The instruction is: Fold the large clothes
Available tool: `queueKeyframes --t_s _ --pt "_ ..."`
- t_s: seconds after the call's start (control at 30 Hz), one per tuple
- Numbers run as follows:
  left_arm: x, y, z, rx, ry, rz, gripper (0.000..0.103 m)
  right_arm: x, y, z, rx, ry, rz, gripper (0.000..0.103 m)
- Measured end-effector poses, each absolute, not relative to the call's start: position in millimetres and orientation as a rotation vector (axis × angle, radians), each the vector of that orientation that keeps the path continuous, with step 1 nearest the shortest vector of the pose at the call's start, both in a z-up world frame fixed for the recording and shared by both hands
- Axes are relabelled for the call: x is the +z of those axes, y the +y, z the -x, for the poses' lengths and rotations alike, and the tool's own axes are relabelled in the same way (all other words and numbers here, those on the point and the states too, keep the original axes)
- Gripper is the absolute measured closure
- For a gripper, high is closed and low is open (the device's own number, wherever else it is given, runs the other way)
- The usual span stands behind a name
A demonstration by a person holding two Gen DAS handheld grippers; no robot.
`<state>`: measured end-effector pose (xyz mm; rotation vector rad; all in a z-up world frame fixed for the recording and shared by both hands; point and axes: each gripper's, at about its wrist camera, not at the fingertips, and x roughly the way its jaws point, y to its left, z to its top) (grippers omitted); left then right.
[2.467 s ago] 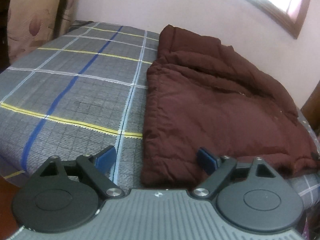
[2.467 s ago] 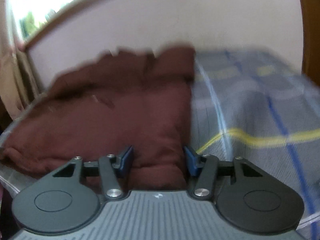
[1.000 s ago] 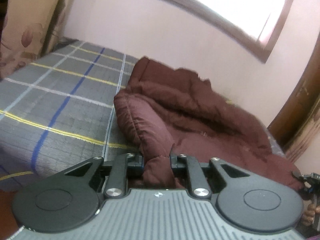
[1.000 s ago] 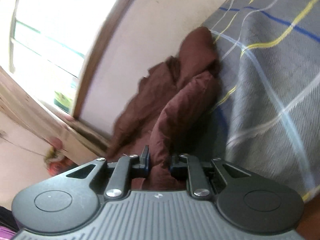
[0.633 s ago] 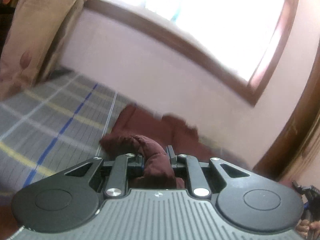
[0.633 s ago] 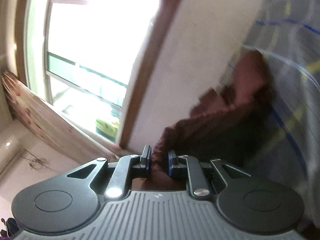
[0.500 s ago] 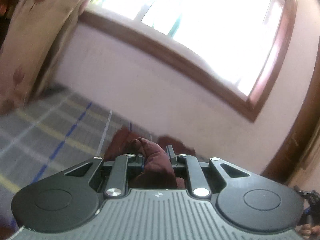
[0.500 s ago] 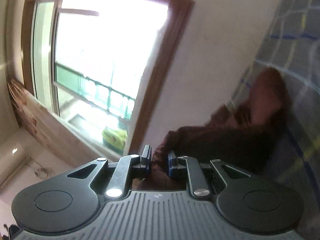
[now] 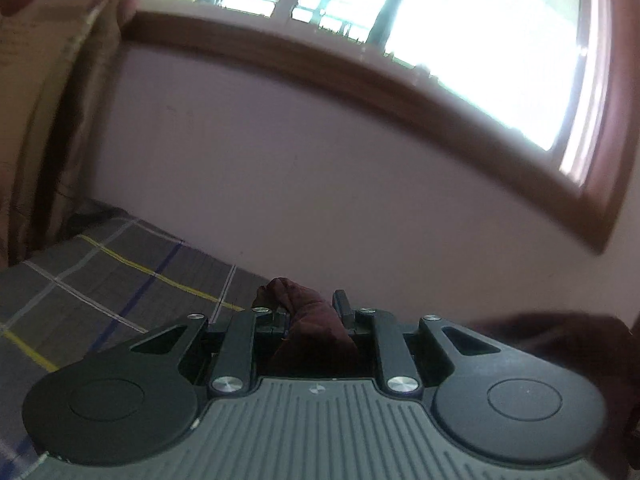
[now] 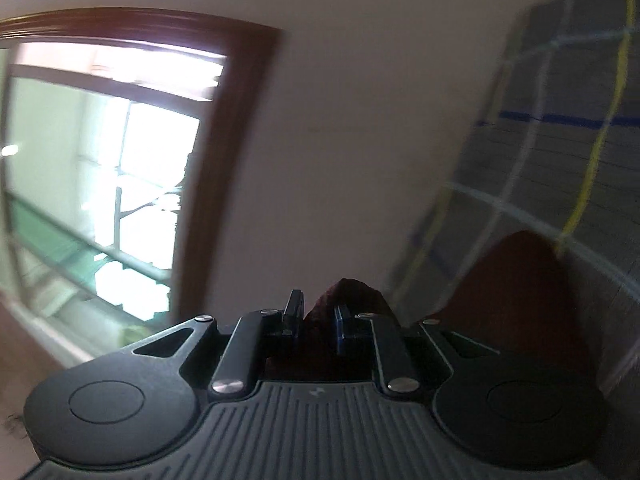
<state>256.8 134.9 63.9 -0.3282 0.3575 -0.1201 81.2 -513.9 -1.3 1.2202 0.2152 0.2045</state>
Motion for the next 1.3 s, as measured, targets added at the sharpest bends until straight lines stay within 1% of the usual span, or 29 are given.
queueKeyframes --t_s 0.17,0.27,0.3,0.33,0.37,0.4,0.43,0.47,0.5,0.57,0.67,0.7,0.73,0.77,0.8,0.83,0.87,0.93,1.03,1.1,1.13,1.23,1.3 --pt "36 128 -287 -0.077 0.412 0.311 0.068 -41 -509 -119 0.087 0.304 -1.190 0.086" --pt "31 133 -285 -0.084 0.410 0.330 0.053 -52 -508 -127 0.089 0.283 -1.184 0.084" --pt "32 134 -281 -0.084 0.399 0.335 0.042 -56 -510 -127 0.093 0.278 -1.191 0.083" --pt "34 136 -275 -0.084 0.377 0.340 0.025 -59 -512 -124 0.098 0.271 -1.202 0.080" --pt "37 135 -270 -0.069 0.346 0.335 0.014 -60 -512 -123 0.104 0.257 -1.218 0.076" --pt "42 134 -263 -0.033 0.302 0.314 0.002 -57 -514 -117 0.105 0.235 -1.233 0.068" --pt "48 132 -255 -0.002 0.250 0.294 0.000 -52 -515 -108 0.092 0.211 -1.231 0.051" --pt "54 132 -247 0.001 0.209 0.271 0.000 -45 -517 -102 0.068 0.186 -1.211 0.038" --pt "61 130 -243 -0.019 0.193 0.250 0.000 -33 -518 -91 0.030 0.151 -1.161 0.020" --pt "73 125 -237 -0.068 0.198 0.213 0.001 -10 -516 -75 0.038 0.088 -1.074 0.018" --pt "83 109 -227 -0.166 0.193 0.182 0.010 31 -495 -58 0.116 0.053 -0.866 0.019" --pt "84 102 -228 -0.197 0.200 0.163 0.021 43 -481 -58 0.155 0.073 -0.771 0.020" --pt "85 92 -228 -0.232 0.218 0.138 0.031 54 -463 -60 0.185 0.112 -0.658 0.027" --pt "84 82 -232 -0.259 0.239 0.121 0.033 64 -441 -65 0.211 0.157 -0.535 0.034" --pt "82 73 -236 -0.281 0.264 0.104 0.035 70 -416 -71 0.246 0.203 -0.411 0.046" --pt "79 64 -240 -0.299 0.287 0.093 0.040 71 -393 -78 0.273 0.242 -0.307 0.052" --pt "74 56 -247 -0.316 0.304 0.087 0.042 70 -370 -85 0.298 0.276 -0.204 0.054" --pt "68 40 -258 -0.333 0.324 0.034 0.042 61 -331 -101 0.342 0.332 -0.030 0.072" --pt "56 23 -277 -0.325 0.336 -0.055 0.042 39 -308 -129 0.370 0.404 0.128 0.083" --pt "41 20 -292 -0.311 0.363 -0.081 0.042 22 -307 -147 0.351 0.440 0.186 0.088" --pt "34 20 -299 -0.305 0.387 -0.078 0.042 15 -311 -153 0.346 0.456 0.189 0.088" --pt "4 25 -324 -0.277 0.490 -0.027 0.043 -4 -327 -170 0.337 0.501 0.115 0.089" --pt "-9 33 -332 -0.284 0.501 0.039 0.043 -12 -334 -179 0.347 0.512 0.036 0.092"
